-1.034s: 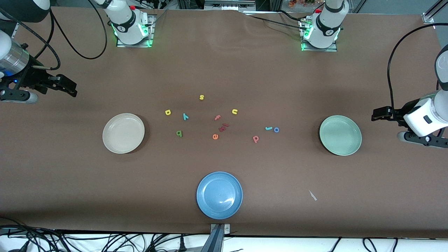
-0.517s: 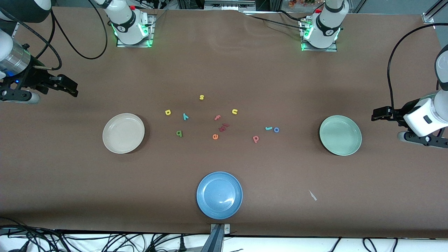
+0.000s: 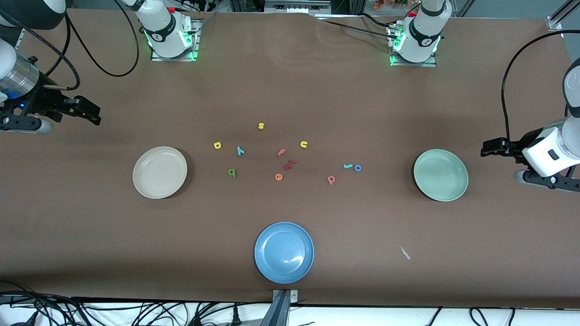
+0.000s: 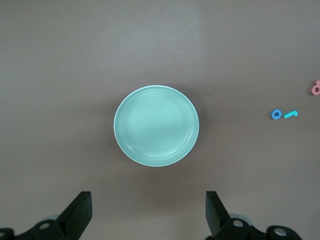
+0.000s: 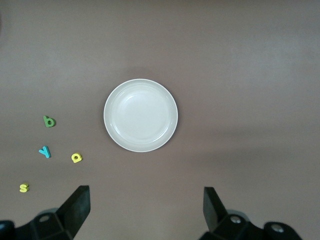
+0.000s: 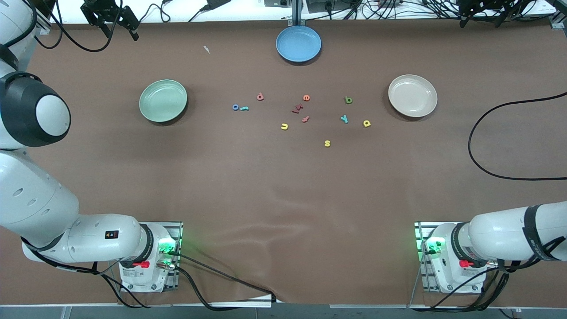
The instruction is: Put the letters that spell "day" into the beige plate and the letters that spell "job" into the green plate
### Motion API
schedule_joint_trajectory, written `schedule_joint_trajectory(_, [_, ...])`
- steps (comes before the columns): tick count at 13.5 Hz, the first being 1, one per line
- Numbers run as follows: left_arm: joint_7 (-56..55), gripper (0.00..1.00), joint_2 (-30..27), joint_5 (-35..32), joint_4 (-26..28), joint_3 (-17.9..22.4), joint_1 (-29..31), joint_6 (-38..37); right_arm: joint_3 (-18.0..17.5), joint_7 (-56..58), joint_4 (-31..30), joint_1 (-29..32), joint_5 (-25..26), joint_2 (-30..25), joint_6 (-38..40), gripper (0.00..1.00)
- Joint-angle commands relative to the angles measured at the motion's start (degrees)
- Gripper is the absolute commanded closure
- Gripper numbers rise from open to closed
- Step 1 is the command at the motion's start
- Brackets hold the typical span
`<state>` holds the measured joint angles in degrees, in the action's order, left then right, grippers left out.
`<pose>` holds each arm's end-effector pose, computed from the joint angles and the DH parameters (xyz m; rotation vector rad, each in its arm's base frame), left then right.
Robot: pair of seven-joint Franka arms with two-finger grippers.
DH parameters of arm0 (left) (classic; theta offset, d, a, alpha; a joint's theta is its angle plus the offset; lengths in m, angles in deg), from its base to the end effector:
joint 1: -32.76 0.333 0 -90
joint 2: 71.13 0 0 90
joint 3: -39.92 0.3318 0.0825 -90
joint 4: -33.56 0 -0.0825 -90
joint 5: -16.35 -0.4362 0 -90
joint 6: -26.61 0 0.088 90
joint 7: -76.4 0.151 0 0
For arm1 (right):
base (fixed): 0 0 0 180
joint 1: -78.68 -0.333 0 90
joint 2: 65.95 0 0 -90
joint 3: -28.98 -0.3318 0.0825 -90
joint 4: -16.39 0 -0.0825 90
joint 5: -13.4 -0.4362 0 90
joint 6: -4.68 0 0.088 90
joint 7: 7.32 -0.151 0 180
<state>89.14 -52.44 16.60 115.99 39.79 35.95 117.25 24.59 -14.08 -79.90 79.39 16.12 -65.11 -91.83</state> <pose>0.6865 0.0362 0.4532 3.0878 -0.2607 -0.2804 0.6160 0.0327 0.5395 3.0939 -0.0745 -0.0101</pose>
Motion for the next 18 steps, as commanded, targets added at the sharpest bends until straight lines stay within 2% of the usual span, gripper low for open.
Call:
schedule_joint_trajectory(1, [1.2,0.00,0.0,1.1,-0.4,0.0,0.3,-0.8,0.0,1.1,1.5,0.3,0.0,0.6,1.1,0.00])
schedule_joint_trajectory(18, [0.4,0.00,0.2,0.9,-0.7,0.0,0.3,-0.8,-0.1,1.0,1.5,0.2,0.0,0.8,1.1,0.00])
